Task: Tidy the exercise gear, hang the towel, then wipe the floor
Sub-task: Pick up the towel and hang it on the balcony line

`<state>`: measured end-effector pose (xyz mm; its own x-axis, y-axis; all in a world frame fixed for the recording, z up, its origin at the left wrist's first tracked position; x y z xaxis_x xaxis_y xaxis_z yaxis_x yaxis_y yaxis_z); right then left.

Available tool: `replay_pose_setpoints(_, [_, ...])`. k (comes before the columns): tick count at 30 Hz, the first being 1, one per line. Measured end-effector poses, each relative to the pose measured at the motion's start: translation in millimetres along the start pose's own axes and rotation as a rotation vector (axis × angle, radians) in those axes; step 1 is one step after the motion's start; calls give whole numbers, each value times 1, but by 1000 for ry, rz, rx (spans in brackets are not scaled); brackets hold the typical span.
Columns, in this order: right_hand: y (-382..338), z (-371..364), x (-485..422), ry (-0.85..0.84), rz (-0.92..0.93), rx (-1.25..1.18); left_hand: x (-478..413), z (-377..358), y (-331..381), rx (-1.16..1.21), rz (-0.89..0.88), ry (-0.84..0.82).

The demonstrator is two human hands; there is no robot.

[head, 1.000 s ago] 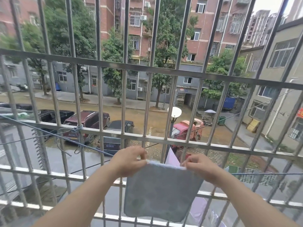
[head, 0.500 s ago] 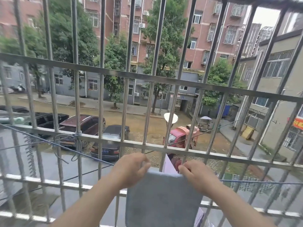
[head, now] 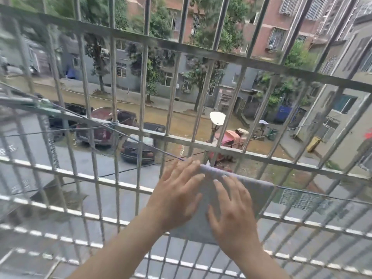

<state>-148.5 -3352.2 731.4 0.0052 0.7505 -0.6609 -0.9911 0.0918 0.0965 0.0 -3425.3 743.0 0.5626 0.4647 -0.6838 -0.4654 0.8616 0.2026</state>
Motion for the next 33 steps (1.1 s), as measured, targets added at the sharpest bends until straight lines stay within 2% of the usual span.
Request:
replay_pose_setpoints(5, [-17,-15,47,-105,-16,-78,66,-12,1,79,121,-31])
replay_pose_setpoints(13, [-55,-12,100,-356,117,-209,173,-19,21,13,389,-237])
replay_pose_setpoints(19, [-77,1,137,-444,252,-339,224,10,63,-68,592,-200])
replay_pose_setpoints(27, [-100,16,211,-626,448,-487,343,40,146,-92,1035,-164])
replay_pose_setpoints(33, [-140,67,239,-625,611,-556,405,94,211,-182,1200,-81])
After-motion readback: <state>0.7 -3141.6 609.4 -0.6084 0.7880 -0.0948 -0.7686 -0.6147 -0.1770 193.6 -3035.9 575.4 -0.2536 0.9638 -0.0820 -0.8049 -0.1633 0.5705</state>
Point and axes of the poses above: each hand's wrist, its own x-axis away from the middle knuckle, its own z-axis out of the back of the hand, y = z × x, the point moved 4 cm from there along -x, towards the middle knuckle, and after that the axes turned 11 degrees about x, right-handed, at the moved point
